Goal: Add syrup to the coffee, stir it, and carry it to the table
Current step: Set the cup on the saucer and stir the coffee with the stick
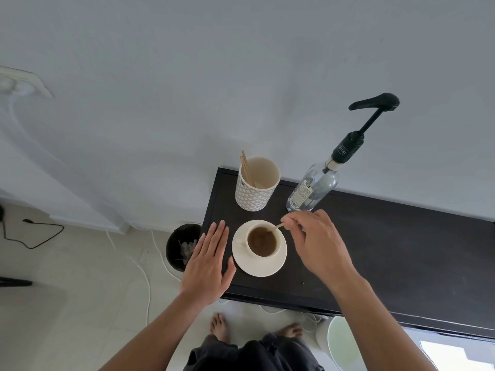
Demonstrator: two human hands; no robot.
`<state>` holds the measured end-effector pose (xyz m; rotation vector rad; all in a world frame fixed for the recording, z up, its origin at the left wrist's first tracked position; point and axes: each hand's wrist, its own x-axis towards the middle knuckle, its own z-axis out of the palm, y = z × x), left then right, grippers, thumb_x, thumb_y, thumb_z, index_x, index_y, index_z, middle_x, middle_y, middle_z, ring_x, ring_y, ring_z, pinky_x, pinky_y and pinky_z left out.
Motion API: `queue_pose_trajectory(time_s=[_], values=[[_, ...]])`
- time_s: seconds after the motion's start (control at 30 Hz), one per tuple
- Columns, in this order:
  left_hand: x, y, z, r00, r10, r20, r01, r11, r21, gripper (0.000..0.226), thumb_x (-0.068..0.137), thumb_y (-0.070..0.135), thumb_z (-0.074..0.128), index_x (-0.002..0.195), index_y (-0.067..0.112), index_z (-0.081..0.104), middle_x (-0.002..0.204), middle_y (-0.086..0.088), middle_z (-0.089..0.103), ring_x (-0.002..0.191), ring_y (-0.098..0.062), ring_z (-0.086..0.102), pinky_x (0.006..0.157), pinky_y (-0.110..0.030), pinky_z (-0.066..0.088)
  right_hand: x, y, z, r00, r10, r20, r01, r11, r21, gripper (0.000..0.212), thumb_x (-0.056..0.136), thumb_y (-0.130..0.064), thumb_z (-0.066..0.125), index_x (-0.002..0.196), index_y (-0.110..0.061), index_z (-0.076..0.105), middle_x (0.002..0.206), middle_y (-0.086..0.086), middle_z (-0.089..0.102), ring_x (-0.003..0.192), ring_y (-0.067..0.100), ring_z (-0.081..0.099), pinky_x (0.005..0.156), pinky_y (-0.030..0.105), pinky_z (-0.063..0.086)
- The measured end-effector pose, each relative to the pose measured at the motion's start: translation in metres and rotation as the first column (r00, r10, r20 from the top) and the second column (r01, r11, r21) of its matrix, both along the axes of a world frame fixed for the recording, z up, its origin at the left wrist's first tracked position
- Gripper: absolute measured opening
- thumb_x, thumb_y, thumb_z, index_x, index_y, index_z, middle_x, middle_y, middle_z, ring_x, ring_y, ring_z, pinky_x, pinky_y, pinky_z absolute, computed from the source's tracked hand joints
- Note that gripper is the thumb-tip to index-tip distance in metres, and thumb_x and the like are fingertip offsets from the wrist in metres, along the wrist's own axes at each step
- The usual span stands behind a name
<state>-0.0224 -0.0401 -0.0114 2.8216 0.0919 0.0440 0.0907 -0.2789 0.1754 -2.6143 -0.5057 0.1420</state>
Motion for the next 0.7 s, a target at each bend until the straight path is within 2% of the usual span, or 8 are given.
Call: queue_pose_trajectory(time_s=[0.07, 0.13, 0.23, 0.3, 0.4, 0.5, 0.6, 0.7], values=[[-0.0002, -0.0005, 0.0013, 1.000, -0.001, -0.003, 0.001, 1.000, -0.002, 0.078, 0.117, 0.052, 0.033, 0.183, 0.015, 0.016, 0.193, -0.002, 0.005, 0.179, -0.021, 0.004, 0.143, -0.050, 0.024, -0.0010, 0.0018, -0.0010, 0.989, 0.073, -0.130, -0.068, 0.997, 0.042, 0.025, 0.117, -0.039, 0.060, 0.115, -0.033, 0.083, 0.103, -0.021, 0.075, 0.104, 0.010, 0.060, 0.085, 0.024, 0.051], [-0.0009, -0.0007, 0.0019, 1.000, -0.002, -0.004, 0.002, 1.000, 0.001, 0.078, 0.117, 0.052, 0.034, 0.183, 0.015, 0.016, 0.193, -0.002, 0.005, 0.179, -0.021, 0.004, 0.143, -0.050, 0.024, 0.0004, 0.0000, -0.0032, 0.983, 0.075, -0.168, -0.081, 0.996, -0.025, 0.025, 0.116, -0.044, 0.058, 0.115, -0.037, 0.081, 0.106, -0.015, 0.073, 0.099, 0.008, 0.064, 0.085, 0.028, 0.054], [-0.0006, -0.0005, 0.0017, 1.000, 0.001, -0.013, -0.001, 1.000, 0.004, 0.078, 0.117, 0.054, 0.031, 0.183, 0.016, 0.015, 0.193, -0.001, 0.004, 0.179, -0.021, 0.003, 0.143, -0.049, 0.024, 0.0053, -0.0056, -0.0041, 0.998, -0.029, -0.047, 0.023, 0.991, -0.130, 0.022, 0.116, -0.041, 0.059, 0.116, -0.035, 0.080, 0.101, -0.015, 0.061, 0.087, 0.008, 0.064, 0.076, 0.031, 0.057], [-0.0010, -0.0003, 0.0013, 1.000, 0.003, -0.012, -0.003, 1.000, 0.001, 0.078, 0.117, 0.054, 0.032, 0.183, 0.016, 0.015, 0.193, -0.001, 0.005, 0.179, -0.021, 0.004, 0.143, -0.050, 0.025, 0.0052, -0.0052, -0.0038, 0.999, -0.048, 0.020, 0.049, 0.994, -0.093, 0.021, 0.117, -0.036, 0.061, 0.114, -0.031, 0.080, 0.093, -0.022, 0.059, 0.091, 0.008, 0.059, 0.074, 0.031, 0.054], [-0.0010, -0.0006, 0.0005, 1.000, 0.002, -0.004, -0.002, 1.000, 0.000, 0.078, 0.117, 0.052, 0.035, 0.183, 0.015, 0.016, 0.193, -0.002, 0.006, 0.179, -0.022, 0.005, 0.143, -0.050, 0.025, 0.0010, -0.0002, -0.0012, 0.998, 0.034, -0.057, -0.032, 0.999, 0.030, 0.023, 0.117, -0.034, 0.060, 0.112, -0.031, 0.083, 0.099, -0.021, 0.073, 0.099, 0.008, 0.059, 0.078, 0.024, 0.048], [-0.0005, -0.0005, 0.0001, 1.000, 0.000, -0.007, 0.000, 1.000, 0.007, 0.078, 0.117, 0.052, 0.034, 0.183, 0.016, 0.014, 0.193, -0.001, 0.003, 0.179, -0.021, 0.003, 0.143, -0.049, 0.023, 0.0000, 0.0017, -0.0001, 0.989, 0.070, -0.132, -0.070, 0.998, 0.007, 0.023, 0.116, -0.039, 0.059, 0.114, -0.033, 0.081, 0.105, -0.012, 0.075, 0.096, 0.009, 0.067, 0.084, 0.028, 0.057], [-0.0002, -0.0002, -0.0003, 1.000, 0.003, -0.007, -0.003, 1.000, 0.008, 0.078, 0.117, 0.053, 0.034, 0.183, 0.016, 0.014, 0.193, -0.001, 0.004, 0.179, -0.021, 0.003, 0.143, -0.049, 0.024, 0.0036, 0.0014, 0.0013, 0.999, -0.026, -0.021, 0.023, 0.992, -0.126, 0.021, 0.116, -0.036, 0.058, 0.112, -0.030, 0.078, 0.100, -0.013, 0.064, 0.088, 0.011, 0.064, 0.075, 0.033, 0.060], [-0.0004, -0.0005, -0.0012, 1.000, 0.001, -0.013, -0.001, 1.000, 0.010, 0.078, 0.117, 0.054, 0.032, 0.183, 0.016, 0.014, 0.193, -0.001, 0.004, 0.179, -0.021, 0.003, 0.143, -0.049, 0.024, 0.0033, 0.0023, 0.0038, 1.000, -0.007, 0.000, 0.007, 0.998, -0.064, 0.022, 0.118, -0.034, 0.059, 0.114, -0.029, 0.080, 0.100, -0.021, 0.066, 0.102, 0.011, 0.060, 0.080, 0.031, 0.055]])
